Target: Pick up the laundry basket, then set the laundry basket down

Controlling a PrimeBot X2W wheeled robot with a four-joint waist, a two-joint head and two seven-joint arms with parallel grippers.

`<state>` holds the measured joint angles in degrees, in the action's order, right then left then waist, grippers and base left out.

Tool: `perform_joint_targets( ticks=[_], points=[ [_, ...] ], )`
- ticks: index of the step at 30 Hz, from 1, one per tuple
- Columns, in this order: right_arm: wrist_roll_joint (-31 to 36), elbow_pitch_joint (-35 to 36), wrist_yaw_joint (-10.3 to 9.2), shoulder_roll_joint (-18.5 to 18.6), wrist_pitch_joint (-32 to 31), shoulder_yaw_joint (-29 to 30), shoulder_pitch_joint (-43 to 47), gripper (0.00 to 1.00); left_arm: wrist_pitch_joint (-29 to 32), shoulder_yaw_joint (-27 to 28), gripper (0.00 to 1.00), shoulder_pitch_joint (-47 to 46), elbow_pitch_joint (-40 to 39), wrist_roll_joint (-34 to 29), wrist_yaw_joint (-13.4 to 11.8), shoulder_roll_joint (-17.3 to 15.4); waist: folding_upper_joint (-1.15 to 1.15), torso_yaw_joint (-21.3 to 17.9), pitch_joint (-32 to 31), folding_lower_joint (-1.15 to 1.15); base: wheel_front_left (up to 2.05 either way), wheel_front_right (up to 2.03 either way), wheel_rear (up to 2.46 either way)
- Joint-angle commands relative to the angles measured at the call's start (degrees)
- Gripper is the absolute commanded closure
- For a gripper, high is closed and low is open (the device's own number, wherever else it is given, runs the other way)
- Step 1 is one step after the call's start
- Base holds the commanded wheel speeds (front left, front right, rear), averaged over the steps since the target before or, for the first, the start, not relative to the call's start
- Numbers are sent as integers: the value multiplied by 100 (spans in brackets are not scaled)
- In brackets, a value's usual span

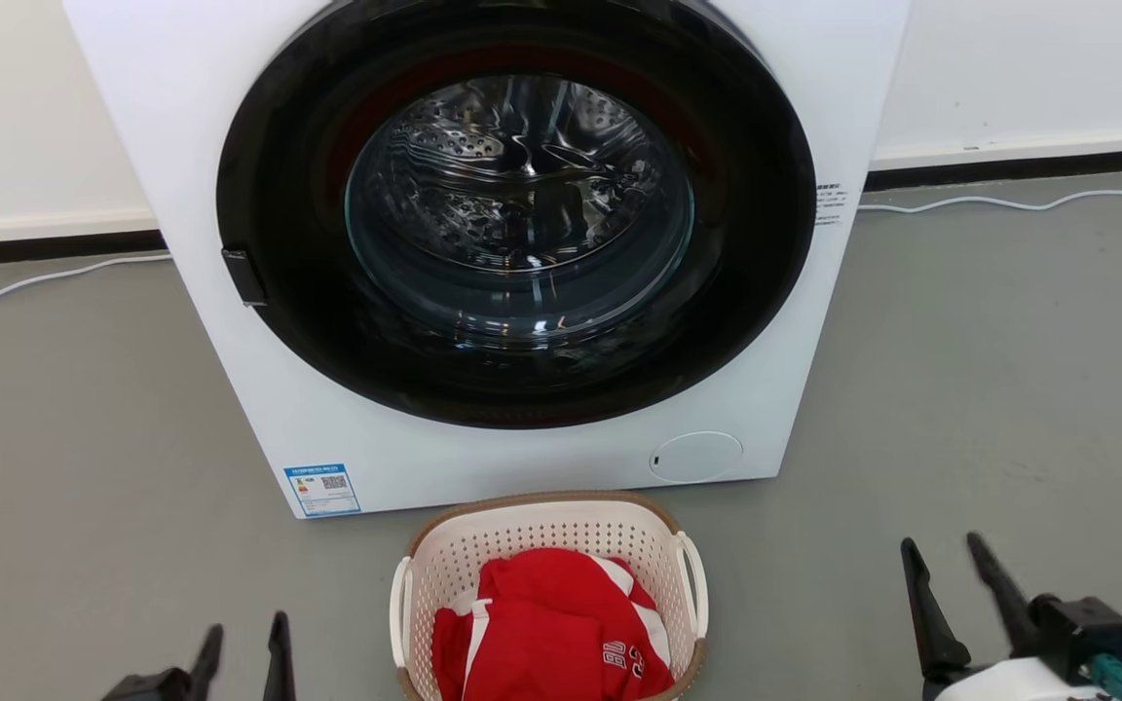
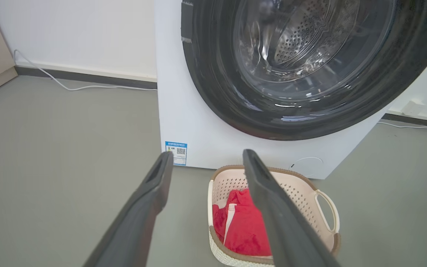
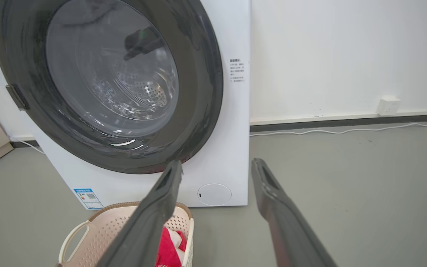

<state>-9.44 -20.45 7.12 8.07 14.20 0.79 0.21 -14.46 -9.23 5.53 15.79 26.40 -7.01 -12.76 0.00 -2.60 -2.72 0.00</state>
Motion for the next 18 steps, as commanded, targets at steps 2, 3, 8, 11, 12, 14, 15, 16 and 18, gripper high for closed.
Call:
perform_joint_targets(
  ticks=[2, 3, 8, 11, 12, 14, 15, 16, 18],
  points=[
    [-16, -112, -5, -20, -12, -4, 0, 100, 19, -18, 100, 6, 118, 23, 2, 47, 0, 0, -1, 0, 0, 0, 0],
    [-20, -179, -5, -44, -14, -15, 24, 100, 37, -33, 100, 23, 189, 46, 2, 81, 0, 0, -1, 0, 0, 0, 0],
    [-279, -235, -4, -80, -99, 12, 30, 100, 112, 20, 100, -3, 256, 259, 48, 152, 0, 8, 5, 5, 0, 0, 0],
    [-480, -203, -3, -91, -148, 24, 23, 100, 162, 59, 100, -25, 238, 417, 83, 172, 0, 14, 1, 13, 0, 0, 0],
    [-547, -194, -3, -95, -163, 27, 21, 100, 178, 71, 100, -33, 234, 469, 95, 179, 0, 16, 4, 10, 0, 0, 0],
    [-680, -178, -2, -102, -192, 32, 12, 100, 210, 96, 100, -52, 229, 574, 118, 193, 0, 20, 16, 2, 0, 0, 0],
    [-746, -171, -2, -106, -207, 35, 7, 100, 226, 109, 100, -64, 226, 626, 130, 200, 0, 22, 21, 1, 0, 0, 0],
    [-813, -162, -1, -109, -222, 39, 1, 100, 242, 121, 100, -74, 223, 678, 141, 207, 0, 25, 25, 1, 0, 0, 0],
    [-946, -146, -1, -117, -252, 46, -10, 100, 274, 146, 100, -95, 215, 783, 165, 221, 0, 29, 31, 0, 0, 0, 0]
  ],
)
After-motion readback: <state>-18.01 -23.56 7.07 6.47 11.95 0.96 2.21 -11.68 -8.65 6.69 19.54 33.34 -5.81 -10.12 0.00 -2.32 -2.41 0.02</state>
